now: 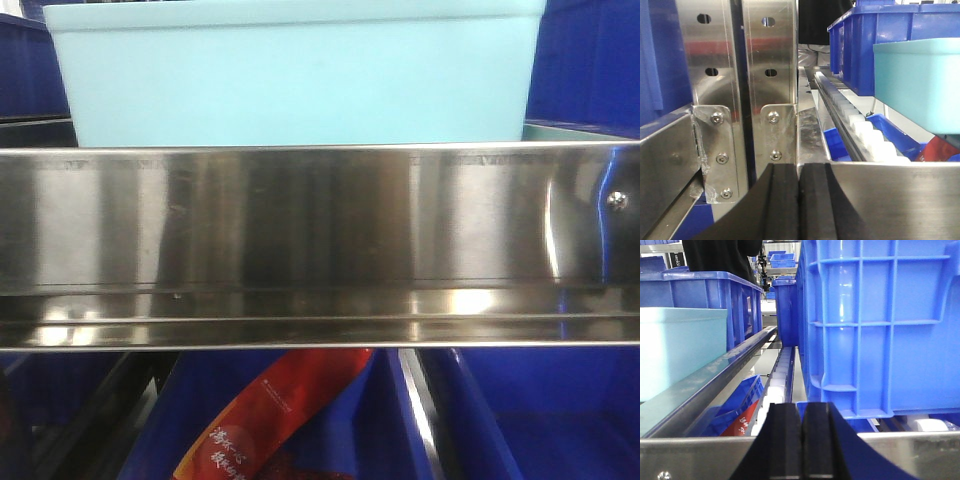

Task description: Fetch blue bin and place on conveyor start

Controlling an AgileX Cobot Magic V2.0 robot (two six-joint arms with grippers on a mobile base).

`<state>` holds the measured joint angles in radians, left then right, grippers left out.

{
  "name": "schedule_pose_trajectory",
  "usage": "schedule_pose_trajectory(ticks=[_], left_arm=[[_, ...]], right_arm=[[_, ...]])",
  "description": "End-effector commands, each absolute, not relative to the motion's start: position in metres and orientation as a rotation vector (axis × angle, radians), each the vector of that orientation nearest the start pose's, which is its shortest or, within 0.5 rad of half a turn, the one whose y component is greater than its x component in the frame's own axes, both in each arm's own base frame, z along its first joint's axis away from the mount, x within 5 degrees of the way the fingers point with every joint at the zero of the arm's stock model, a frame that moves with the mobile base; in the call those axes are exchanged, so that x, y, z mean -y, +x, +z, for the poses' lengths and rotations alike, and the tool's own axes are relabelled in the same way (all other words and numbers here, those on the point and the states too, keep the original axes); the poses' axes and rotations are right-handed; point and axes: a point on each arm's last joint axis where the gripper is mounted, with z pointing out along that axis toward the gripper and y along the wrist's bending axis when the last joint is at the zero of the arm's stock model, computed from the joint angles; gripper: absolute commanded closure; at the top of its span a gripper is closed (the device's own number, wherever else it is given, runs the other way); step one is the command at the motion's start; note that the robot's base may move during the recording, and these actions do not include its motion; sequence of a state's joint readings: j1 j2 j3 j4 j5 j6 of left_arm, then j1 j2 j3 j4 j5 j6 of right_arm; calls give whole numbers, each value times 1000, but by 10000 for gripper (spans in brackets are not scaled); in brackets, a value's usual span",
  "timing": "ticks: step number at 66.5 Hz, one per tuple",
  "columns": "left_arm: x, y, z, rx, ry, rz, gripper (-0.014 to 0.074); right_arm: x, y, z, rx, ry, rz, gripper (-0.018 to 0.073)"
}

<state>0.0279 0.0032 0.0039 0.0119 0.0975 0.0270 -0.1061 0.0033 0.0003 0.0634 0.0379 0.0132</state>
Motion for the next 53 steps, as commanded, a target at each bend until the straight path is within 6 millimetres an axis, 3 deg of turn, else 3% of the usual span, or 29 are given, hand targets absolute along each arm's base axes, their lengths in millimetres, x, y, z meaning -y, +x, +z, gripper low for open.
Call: schedule_pose_trajectory(ticks=[1,53], left_arm=[[-1,56,206,-1565,6,46,707],[-1,56,217,-1443,7,47,707]], right_arm=[[6,56,212,-1493,133,-31,721],[6,56,213,-1483,132,-32,721]])
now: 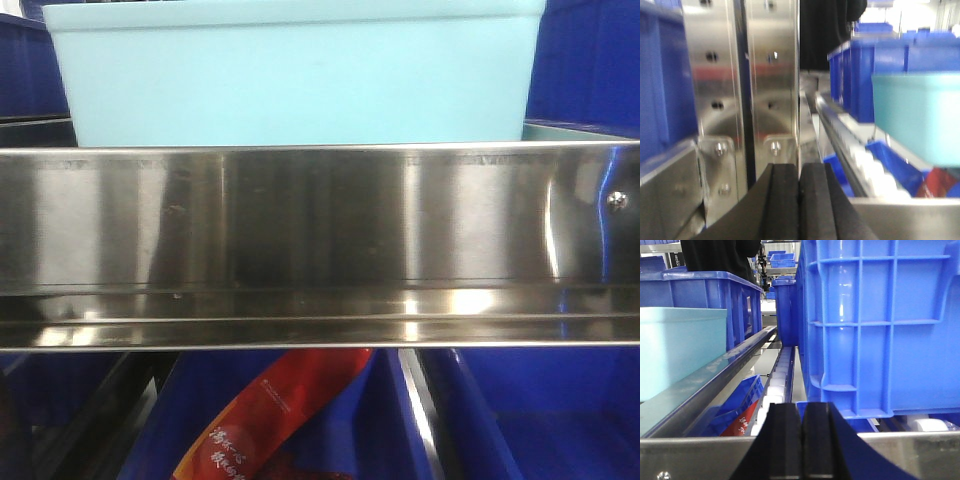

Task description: Fetch blue bin and place on conveyor start

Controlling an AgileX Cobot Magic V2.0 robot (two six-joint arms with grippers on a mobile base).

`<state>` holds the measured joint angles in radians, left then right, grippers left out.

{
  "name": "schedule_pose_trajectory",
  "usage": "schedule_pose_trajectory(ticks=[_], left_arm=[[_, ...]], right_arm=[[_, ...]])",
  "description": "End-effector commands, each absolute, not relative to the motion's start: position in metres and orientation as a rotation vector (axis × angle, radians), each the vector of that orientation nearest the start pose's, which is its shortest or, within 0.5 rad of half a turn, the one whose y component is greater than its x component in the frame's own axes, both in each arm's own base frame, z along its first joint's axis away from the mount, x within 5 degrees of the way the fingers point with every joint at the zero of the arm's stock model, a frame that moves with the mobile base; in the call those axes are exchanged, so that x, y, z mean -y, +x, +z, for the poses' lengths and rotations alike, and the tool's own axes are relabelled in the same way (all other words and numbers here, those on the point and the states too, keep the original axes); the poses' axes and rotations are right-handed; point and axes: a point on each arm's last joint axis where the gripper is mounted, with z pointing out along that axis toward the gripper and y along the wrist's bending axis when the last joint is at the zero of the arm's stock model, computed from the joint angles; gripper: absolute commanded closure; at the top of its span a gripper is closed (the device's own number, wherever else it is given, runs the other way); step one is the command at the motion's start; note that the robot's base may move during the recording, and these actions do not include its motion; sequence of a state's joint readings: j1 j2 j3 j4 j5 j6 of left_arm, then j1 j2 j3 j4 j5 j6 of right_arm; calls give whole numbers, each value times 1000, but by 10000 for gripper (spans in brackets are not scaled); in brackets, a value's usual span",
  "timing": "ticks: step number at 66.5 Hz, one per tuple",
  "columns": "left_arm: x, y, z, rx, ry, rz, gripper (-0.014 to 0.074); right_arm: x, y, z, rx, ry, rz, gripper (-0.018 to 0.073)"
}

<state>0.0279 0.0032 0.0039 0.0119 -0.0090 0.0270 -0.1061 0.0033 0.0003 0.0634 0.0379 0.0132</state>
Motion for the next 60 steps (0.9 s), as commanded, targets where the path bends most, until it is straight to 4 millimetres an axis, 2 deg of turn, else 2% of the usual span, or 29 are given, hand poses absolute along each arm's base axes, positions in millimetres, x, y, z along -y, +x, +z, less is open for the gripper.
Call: schedule_pose_trajectory(ticks=[1,19,23,31,33,39,42,49,51,60], left_arm=[[-1,56,217,-1443,7,47,707],[-1,56,219,-1428,1,41,707],[-1,53,231,-1413,1,42,707],[-1,43,267,-1391,1,42,705],[-1,39,276,-1399,1,42,699],[-1,35,301,-1470,1,41,629],[-1,35,316,-1502,1,40,561],[-1,41,347,-1510,1,40,367],[-1,42,356,-1493,1,41,302],[-1,62,373,-1514,-10,17,111]], right_arm=[[6,56,213,-1483,132,-32,721],[6,55,219,-1416,131,-34,721],[6,52,236,-1385,127,-33,721],[3,37,279,-1386,117,-25,699],[3,34,288,-1385,115,-24,664],[1,27,317,-1392,117,-3,456],[1,26,330,-1393,117,2,282],[1,31,351,-1395,119,6,12],[1,33,354,-1400,119,7,-19],[3,46,363,-1403,121,1,-10]])
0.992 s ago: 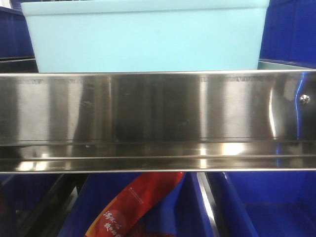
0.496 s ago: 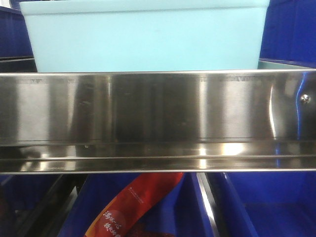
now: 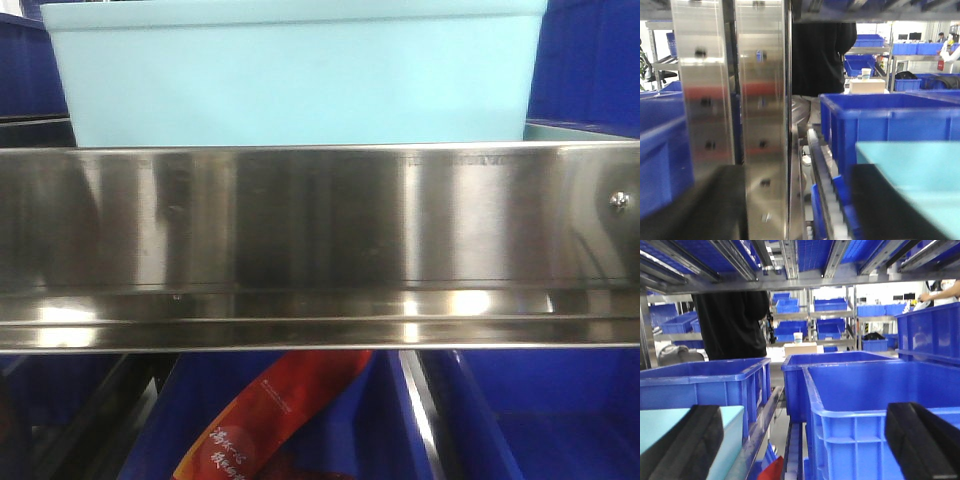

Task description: Fetch blue bin and place on conveyor start

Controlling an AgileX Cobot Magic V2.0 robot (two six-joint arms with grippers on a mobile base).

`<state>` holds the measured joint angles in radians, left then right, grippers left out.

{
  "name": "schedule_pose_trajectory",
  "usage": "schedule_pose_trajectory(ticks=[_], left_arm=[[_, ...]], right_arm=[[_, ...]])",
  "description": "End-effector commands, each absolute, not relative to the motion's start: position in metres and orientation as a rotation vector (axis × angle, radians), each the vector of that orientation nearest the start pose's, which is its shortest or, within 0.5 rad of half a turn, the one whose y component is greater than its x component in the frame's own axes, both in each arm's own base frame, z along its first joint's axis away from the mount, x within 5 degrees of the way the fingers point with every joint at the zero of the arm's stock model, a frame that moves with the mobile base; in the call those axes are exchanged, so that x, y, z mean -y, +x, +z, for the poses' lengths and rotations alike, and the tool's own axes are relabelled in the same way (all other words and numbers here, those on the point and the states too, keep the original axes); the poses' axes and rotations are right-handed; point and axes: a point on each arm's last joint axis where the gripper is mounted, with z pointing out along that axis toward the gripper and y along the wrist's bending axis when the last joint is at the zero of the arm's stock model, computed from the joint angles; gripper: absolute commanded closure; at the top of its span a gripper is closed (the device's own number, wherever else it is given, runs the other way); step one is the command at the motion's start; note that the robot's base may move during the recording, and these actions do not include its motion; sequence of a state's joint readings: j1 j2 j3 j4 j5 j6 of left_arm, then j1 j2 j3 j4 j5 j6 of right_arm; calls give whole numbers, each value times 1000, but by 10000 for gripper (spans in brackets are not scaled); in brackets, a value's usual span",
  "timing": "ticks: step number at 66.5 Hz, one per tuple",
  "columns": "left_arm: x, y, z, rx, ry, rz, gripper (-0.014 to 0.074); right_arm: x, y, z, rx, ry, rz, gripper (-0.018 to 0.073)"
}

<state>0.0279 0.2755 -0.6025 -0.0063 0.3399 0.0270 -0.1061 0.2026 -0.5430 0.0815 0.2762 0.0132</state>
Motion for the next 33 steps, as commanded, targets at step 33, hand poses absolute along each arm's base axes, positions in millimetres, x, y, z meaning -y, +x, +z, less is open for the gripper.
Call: schedule_pose_trajectory(ticks=[33], left_arm=[[53,130,386,-1737,337,-295,50]], right_arm=[[-19,133,417,-1825,-184,94,-10]])
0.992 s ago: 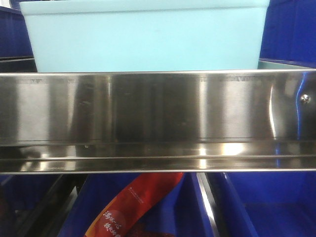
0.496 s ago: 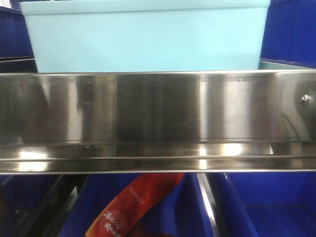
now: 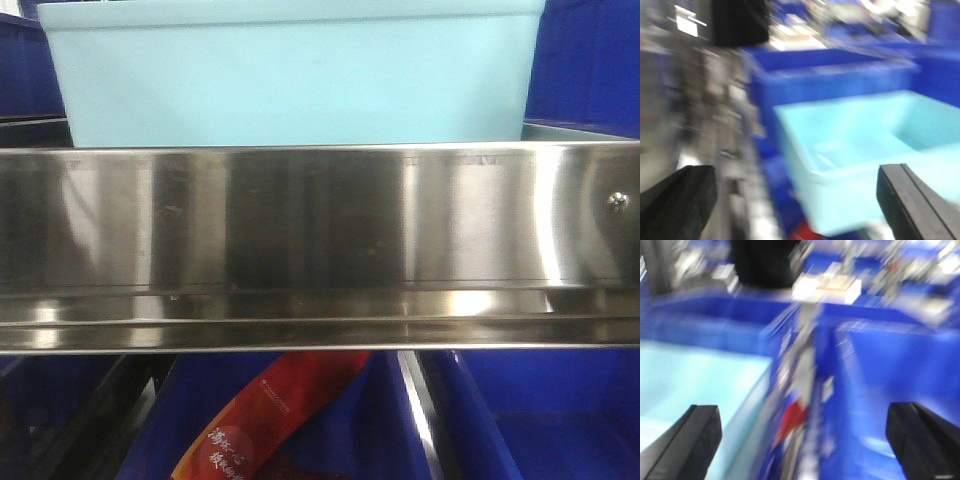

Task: Fetch blue bin and place on conveyor start
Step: 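Grip the light-blue bin's side walls with both grippers and lift it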

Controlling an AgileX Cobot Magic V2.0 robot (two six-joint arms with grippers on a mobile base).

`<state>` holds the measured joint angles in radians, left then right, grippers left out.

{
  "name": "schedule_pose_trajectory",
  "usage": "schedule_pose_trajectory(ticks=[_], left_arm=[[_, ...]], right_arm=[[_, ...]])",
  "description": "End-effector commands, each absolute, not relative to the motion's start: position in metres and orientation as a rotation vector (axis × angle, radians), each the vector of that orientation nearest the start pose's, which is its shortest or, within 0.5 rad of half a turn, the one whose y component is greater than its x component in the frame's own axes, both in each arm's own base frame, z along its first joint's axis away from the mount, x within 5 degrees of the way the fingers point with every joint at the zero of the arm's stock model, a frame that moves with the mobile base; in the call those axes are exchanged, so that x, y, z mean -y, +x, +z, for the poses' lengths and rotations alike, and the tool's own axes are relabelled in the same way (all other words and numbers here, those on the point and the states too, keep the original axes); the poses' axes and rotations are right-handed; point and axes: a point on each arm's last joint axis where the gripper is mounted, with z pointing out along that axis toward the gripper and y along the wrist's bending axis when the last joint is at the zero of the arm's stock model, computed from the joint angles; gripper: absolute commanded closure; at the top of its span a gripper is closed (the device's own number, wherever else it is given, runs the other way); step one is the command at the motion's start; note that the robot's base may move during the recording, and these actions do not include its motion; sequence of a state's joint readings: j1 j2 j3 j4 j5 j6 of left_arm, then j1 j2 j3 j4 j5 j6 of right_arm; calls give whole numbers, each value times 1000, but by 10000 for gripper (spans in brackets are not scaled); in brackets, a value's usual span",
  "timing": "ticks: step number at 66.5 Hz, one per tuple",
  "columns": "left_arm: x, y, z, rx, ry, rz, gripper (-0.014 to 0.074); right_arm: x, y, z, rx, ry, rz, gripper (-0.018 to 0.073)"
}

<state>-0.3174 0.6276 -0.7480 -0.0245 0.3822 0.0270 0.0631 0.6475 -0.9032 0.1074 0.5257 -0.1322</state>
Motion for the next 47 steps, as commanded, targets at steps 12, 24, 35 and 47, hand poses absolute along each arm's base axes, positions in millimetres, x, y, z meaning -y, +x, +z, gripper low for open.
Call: schedule_pose_trajectory(ticks=[12,24,35,47], left_arm=[[86,178,419,-1822,411,-336,50],[102,235,441,-2088,339,-325,50],[102,284,443,-2265,280,-268,50],[97,324,422,-2375,230,-221,50]], right_arm=[[-41,182,425,-1977,-274,161,-10],[-50,228,437,-2121,-212,213,-10],[-59,270,446,-2260,-212,223,-10],[-69,318,427,-2409,-170,235,-10]])
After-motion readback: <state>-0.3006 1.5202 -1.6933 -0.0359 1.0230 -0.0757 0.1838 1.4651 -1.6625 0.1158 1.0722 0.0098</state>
